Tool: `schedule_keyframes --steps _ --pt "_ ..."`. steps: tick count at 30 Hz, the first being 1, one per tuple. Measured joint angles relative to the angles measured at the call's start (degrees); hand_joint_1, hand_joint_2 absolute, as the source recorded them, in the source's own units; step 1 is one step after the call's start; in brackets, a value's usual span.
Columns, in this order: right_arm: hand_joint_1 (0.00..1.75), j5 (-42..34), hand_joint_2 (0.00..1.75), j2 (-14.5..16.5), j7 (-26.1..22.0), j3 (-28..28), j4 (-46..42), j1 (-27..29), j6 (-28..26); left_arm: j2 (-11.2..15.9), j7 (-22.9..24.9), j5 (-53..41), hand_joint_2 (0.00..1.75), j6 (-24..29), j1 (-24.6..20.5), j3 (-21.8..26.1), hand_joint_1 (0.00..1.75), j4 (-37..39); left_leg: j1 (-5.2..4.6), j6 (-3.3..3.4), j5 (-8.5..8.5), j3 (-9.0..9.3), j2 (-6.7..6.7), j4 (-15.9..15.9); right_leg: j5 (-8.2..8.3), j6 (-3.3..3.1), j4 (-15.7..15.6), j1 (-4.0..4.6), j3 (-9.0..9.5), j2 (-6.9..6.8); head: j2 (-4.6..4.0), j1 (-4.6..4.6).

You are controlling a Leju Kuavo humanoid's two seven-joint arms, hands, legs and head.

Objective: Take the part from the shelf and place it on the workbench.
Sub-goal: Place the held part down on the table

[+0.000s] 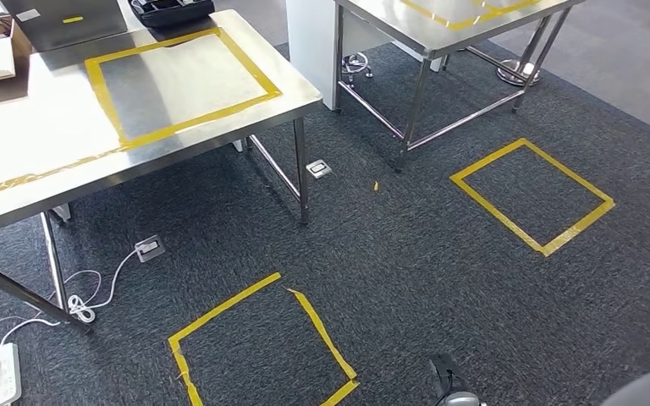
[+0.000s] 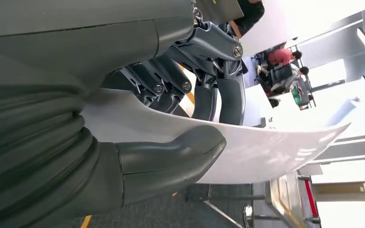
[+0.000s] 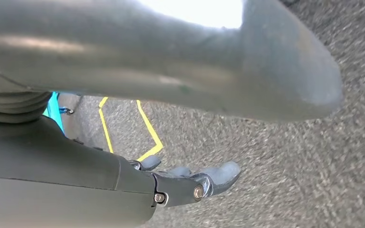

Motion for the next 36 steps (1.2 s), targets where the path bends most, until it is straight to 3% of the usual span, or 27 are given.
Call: schedule_keyframes --steps 2,4,7,12,17,36 --pt "0.0 -0.4 0.0 0.0 0.5 -0.3 0.0 -0.2 -0.4 -0.2 0.2 -0.1 1.75 0.1 -0.3 0.1 1.75 -0.1 -0.06 -0.63 -0.28 -0.24 -0.53 0.5 2.77 0.03 -6.9 -0.21 2.9 0.58 0.0 -0.01" --pt "0.0 -0.6 0.0 0.0 0.9 -0.6 0.0 -0.2 -0.6 -0.3 0.3 -0.3 1.75 0.1 -0.6 0.2 1.75 -0.2 -0.28 -0.67 -0.42 -0.54 -0.78 0.9 3.13 -0.2 -9.1 -0.28 3.59 0.98 0.0 -0.03" --pt "0.0 -0.6 0.0 0.1 1.1 -1.0 0.0 -0.2 -0.7 -0.4 0.3 -0.4 1.75 0.2 -0.9 0.5 1.75 -0.2 -0.4 0.07 -0.25 -0.38 -0.74 0.5 3.4 -0.63 -9.3 -0.27 3.57 0.96 0.0 -0.07" --pt "0.0 -0.6 0.0 0.1 0.9 -1.2 0.0 -0.2 -0.7 -0.5 0.0 -0.9 1.75 0.5 -1.2 0.9 1.75 -0.5 -0.39 -0.61 0.05 -0.04 -0.61 -0.1 3.38 -1.18 -9.3 -0.18 3.56 1.03 0.0 -0.06" --pt "0.0 -0.3 0.0 0.1 -0.2 -1.3 0.0 -0.3 -0.3 -0.5 -0.7 -1.0 1.75 0.8 -0.4 2.0 1.75 -1.2 -0.31 -1.64 0.1 0.0 -0.62 -0.3 3.34 -1.31 -9.2 -0.11 3.56 1.01 0.0 -0.05" --pt "0.0 0.1 0.0 0.1 -0.9 -1.3 0.0 -0.2 0.3 -1.1 -0.9 -2.7 1.75 0.0 0.5 3.8 1.75 -1.8 -0.4 -1.77 -0.06 -0.23 -0.62 0.0 3.38 -1.2 -9.3 -0.25 3.6 0.98 0.0 -0.04"
